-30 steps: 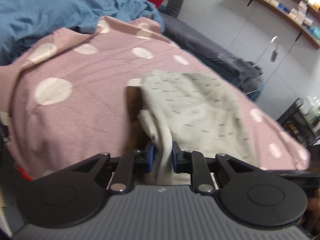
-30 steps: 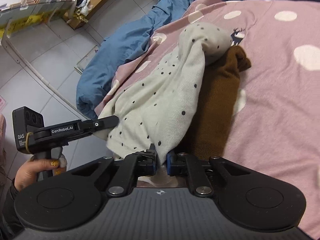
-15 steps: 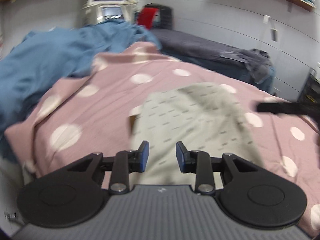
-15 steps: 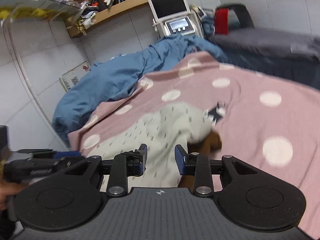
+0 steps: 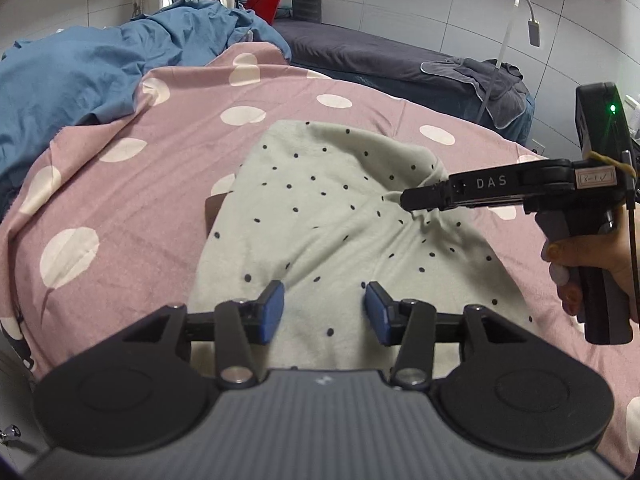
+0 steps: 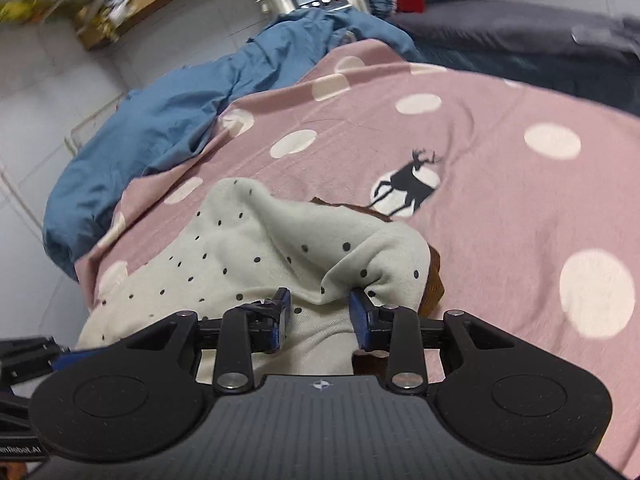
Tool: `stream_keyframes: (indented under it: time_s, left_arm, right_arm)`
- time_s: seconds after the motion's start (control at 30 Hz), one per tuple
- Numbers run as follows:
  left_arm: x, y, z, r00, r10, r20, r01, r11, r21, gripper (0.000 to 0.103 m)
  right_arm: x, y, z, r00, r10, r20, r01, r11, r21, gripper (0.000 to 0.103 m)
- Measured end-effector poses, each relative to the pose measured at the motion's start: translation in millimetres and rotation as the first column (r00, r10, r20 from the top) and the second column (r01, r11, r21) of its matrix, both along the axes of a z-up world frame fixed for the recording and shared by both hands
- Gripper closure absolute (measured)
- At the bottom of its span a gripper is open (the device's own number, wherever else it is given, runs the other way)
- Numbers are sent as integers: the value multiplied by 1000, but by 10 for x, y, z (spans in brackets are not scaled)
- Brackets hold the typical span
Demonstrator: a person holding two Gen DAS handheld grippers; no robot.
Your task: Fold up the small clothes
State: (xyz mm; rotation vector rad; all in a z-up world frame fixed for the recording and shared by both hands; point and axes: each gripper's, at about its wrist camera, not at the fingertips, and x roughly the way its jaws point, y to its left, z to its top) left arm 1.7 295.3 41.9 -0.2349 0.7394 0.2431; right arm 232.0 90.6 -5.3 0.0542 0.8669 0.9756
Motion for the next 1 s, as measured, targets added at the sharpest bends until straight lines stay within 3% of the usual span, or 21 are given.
stream_keyframes:
  time_s: [0.13,0.2,0.3,0.33,0.37,0.53,0.63,0.7,0.83,1.0]
  left_arm:
    - [36,-31,9,1000,-4,-12,4,1000,16,55]
    - [38,-40,19,1000,-8,-12,8,1000,16,50]
    - [48,-53,14,1000,-11,-14,11,1000,19,48]
    - [51,-53,11,1000,-10,-14,10,1000,18,47]
    - [54,-52,11,1000,-10,-14,10,1000,17,46]
    - [60,-51,7,1000,-13,-19,13,1000,15,43]
    - [73,-65,7,1000,-14,-20,14,1000,12,39]
    - [77,-74,15,1000,-20,-24,21,1000,18,36]
    - [37,-102,83,1000,-7,-14,7,999,42,26]
    - [-151,-206,314,1000,-3,16,1,993,120,2]
  right_arm:
    - [13,17,-26,999,-11,-50,11,1000,-2,47]
    - [-63,35,123,1000,-3,5,3,999,32,42]
    - [-217,65,387,981,48,189,-65,994,85,25]
    - [-229,94,429,973,42,226,-58,996,67,6]
    - [-199,151,432,971,42,235,-48,999,21,0]
    - [83,328,169,979,27,204,-1,991,-131,0]
    - [335,285,-29,999,-28,45,32,995,-96,0]
    - [363,218,-54,998,-55,-9,55,997,-46,0]
    - [162,61,190,995,-80,59,78,996,49,0]
    - [-122,-90,629,992,-33,119,25,997,68,0]
